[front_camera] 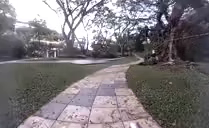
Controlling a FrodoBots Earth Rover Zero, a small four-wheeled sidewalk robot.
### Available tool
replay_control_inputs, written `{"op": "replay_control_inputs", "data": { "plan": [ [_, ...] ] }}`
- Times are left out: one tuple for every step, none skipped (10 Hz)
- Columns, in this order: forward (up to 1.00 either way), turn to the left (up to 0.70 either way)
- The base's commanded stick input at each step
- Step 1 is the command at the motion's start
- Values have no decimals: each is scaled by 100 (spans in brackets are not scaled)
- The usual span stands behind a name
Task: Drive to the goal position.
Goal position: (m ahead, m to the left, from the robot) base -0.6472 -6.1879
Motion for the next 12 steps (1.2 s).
{"op": "replay_control_inputs", "data": {
  "plan": [
    [70, -13],
    [70, -13],
    [70, -13],
    [70, -13],
    [70, -5],
    [70, -1],
    [70, 1],
    [70, 1],
    [70, -2],
    [70, -13],
    [70, -13],
    [70, -13]
  ]
}}
